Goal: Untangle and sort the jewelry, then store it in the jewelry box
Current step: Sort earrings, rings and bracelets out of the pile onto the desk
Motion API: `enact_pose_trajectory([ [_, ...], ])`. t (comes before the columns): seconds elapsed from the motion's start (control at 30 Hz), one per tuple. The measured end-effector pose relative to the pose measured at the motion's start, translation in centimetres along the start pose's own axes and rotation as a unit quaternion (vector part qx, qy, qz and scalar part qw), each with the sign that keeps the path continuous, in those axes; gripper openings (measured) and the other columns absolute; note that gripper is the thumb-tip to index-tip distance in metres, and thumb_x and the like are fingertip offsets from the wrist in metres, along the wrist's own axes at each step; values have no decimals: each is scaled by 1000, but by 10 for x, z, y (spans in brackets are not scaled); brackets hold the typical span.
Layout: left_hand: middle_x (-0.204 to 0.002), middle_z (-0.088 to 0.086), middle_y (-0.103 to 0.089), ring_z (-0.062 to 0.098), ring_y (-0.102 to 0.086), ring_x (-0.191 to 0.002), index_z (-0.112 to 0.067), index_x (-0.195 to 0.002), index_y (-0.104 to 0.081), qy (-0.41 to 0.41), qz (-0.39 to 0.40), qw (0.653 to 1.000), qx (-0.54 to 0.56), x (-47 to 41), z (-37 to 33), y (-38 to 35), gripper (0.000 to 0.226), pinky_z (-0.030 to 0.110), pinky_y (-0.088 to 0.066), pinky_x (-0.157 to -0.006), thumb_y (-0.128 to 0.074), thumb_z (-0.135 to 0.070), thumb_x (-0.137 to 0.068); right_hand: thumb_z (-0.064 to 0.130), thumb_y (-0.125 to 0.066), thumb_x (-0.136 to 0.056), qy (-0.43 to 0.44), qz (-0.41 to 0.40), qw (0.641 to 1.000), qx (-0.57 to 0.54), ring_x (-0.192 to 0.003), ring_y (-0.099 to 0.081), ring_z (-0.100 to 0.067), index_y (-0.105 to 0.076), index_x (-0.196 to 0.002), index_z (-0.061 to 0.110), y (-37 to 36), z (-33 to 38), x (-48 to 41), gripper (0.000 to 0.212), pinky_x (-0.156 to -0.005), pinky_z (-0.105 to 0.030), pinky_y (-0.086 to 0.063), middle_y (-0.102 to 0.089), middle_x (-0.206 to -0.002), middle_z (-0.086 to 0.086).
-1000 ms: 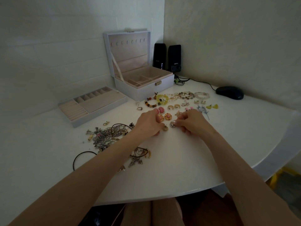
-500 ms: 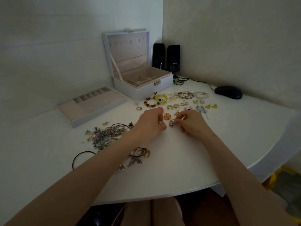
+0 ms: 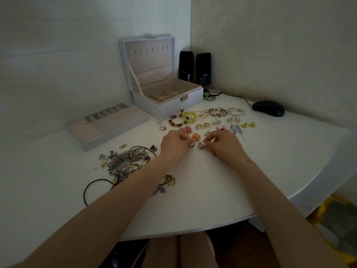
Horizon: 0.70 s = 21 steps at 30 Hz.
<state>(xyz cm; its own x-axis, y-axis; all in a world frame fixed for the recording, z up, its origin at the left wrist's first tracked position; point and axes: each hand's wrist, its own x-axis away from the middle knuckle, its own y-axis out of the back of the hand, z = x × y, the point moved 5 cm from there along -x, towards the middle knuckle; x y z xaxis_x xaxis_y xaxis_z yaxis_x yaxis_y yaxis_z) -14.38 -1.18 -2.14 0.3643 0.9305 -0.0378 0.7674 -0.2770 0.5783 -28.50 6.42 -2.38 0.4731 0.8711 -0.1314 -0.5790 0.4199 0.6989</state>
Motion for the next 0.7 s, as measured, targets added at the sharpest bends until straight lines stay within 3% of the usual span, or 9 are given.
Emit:
enact_pose_trajectory([
  [0.13, -99, 8, -69, 23, -63, -98, -11, -89, -68, 3, 19, 999, -49, 0, -1, 1, 11, 31, -48, -83, -67, -21, -85, 35, -70, -81, -3, -5, 1000, 8, -57, -54, -5, -63, -76, 32, 0, 0, 0, 9, -67, -28, -47, -60, -64, 8],
  [0.33, -81, 15, -73, 29, -70, -83, -12, -64, -60, 20, 63, 998, 7, 3, -5, -3, 21, 41, -56, -84, -67, -10, -84, 36, -69, -81, 2, -12, 1000, 14, -60, -57, -7, -64, -75, 33, 0, 3, 2, 8, -67, -29, -48, -61, -65, 7],
  [0.43, -80, 14, -73, 29, -71, -81, -7, -73, -65, 16, 73, 997, 12, 6, -7, -3, 13, 41, -57, -82, -67, -12, -84, 33, -67, -83, 10, -18, 1000, 5, -58, -56, -8, -67, -80, 31, 1, 4, 3, 3, -66, -28, -47, -60, -61, 6],
  [0.53, -82, 13, -73, 26, -71, -81, -12, -71, -61, 8, 76, 997, 2, 11, -7, 5, 17, 38, -57, -82, -67, -18, -86, 30, -67, -84, 14, -25, 1000, -6, -58, -55, -8, -67, -86, 27, 4, 7, 6, 4, -65, -27, -46, -58, -61, 7],
  [0.63, -84, 6, -72, 16, -68, -75, -17, -73, -59, -33, 78, 996, -42, 21, -8, 26, 18, 29, -56, -75, -64, -25, -89, 29, -66, -85, 20, -35, 999, 13, -67, -57, -11, -65, -89, 27, 5, 16, 13, 5, -66, -26, -43, -56, -65, 8],
  [0.7, -88, 1, -71, 11, -62, -75, -16, -82, -61, -64, 70, 992, -80, 29, -5, 46, 14, 25, -51, -72, -64, -29, -89, 30, -69, -83, 35, -4, 999, -13, -60, -56, -7, -67, -89, 24, 2, 30, 24, 8, -61, -24, -42, -58, -63, 6],
])
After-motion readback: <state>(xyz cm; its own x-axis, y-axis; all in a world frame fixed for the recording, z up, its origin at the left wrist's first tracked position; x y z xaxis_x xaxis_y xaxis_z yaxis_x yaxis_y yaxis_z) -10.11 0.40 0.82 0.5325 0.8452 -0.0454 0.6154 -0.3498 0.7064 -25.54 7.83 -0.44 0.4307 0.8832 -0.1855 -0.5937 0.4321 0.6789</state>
